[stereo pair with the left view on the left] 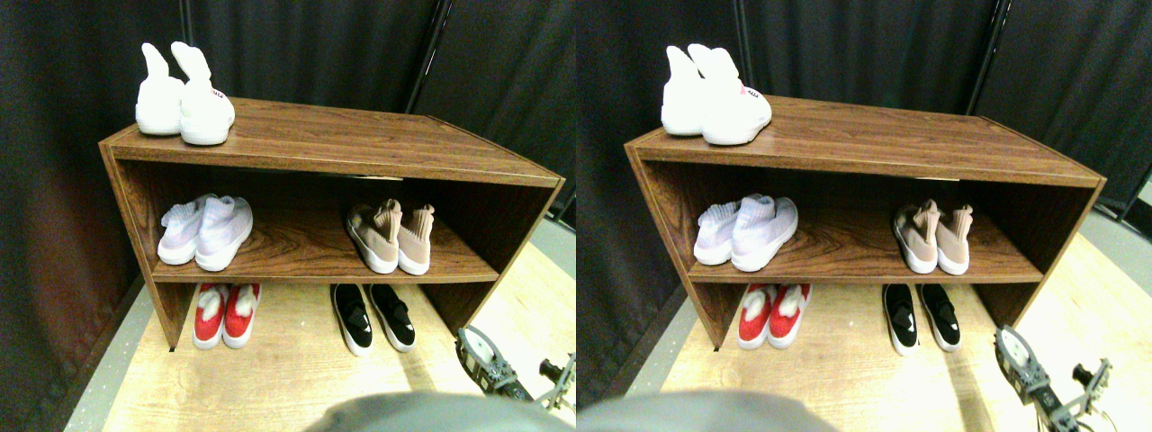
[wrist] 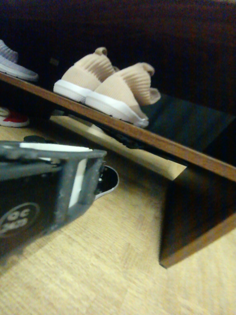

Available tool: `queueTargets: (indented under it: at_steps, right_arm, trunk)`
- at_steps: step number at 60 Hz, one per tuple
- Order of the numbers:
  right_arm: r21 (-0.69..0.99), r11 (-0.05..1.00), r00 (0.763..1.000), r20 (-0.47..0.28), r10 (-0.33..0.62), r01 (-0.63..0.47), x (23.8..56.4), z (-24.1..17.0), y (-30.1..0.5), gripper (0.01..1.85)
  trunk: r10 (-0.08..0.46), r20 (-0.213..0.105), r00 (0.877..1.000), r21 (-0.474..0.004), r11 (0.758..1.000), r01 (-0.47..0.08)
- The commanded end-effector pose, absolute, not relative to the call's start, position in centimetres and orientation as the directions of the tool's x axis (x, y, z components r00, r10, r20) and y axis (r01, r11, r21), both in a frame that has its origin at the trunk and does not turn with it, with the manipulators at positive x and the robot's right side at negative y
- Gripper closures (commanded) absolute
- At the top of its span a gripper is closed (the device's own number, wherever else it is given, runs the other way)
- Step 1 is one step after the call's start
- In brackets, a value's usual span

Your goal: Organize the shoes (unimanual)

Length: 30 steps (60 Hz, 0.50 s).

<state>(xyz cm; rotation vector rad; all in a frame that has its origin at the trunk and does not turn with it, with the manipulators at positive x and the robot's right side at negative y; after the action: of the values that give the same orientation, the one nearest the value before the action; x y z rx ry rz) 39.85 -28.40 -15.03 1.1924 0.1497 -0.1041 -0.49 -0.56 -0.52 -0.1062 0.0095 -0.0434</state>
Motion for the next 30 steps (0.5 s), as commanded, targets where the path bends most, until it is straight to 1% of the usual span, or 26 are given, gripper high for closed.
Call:
queueTargets:
  at_steps: [1, 7, 10, 15, 18, 25, 26, 29, 30]
  right_arm:
    - [0.905, 0.378, 0.981, -0.186, -0.062, 0.196, 41.5, -19.6, -29.0, 1.80]
    - [0.901, 0.385, 0.980, -0.183, -0.077, 0.198, 42.9, -20.5, -29.5, 1.80]
    - [0.898, 0.371, 0.971, -0.203, -0.125, 0.235, 43.7, -20.9, -29.9, 1.80]
    - [0.892, 0.385, 0.971, -0.202, -0.126, 0.236, 44.7, -21.1, -30.3, 1.80]
    - [0.906, 0.346, 0.968, -0.210, -0.135, 0.245, 45.4, -21.2, -30.5, 1.80]
    - [0.906, 0.346, 0.968, -0.214, -0.127, 0.246, 46.7, -21.2, -31.1, 1.80]
    - [0.906, 0.345, 0.968, -0.215, -0.127, 0.246, 46.8, -21.1, -31.2, 1.80]
    - [0.895, 0.374, 0.969, -0.209, -0.133, 0.244, 47.3, -20.8, -31.5, 1.80]
    - [0.891, 0.382, 0.968, -0.208, -0.141, 0.247, 47.5, -20.7, -31.6, 1.80]
  trunk:
    - [-0.038, -0.029, 0.999, -0.124, 0.992, 0.034]
    - [-0.040, -0.033, 0.999, -0.118, 0.992, 0.036]
    - [-0.039, -0.031, 0.999, -0.117, 0.993, 0.036]
    - [-0.040, -0.030, 0.999, -0.114, 0.993, 0.036]
    - [-0.040, -0.029, 0.999, -0.112, 0.993, 0.037]
    - [-0.040, -0.024, 0.999, -0.111, 0.993, 0.037]
    - [-0.039, -0.020, 0.999, -0.109, 0.993, 0.037]
    - [-0.039, -0.020, 0.999, -0.109, 0.993, 0.037]
    - [-0.038, -0.014, 0.999, -0.108, 0.994, 0.036]
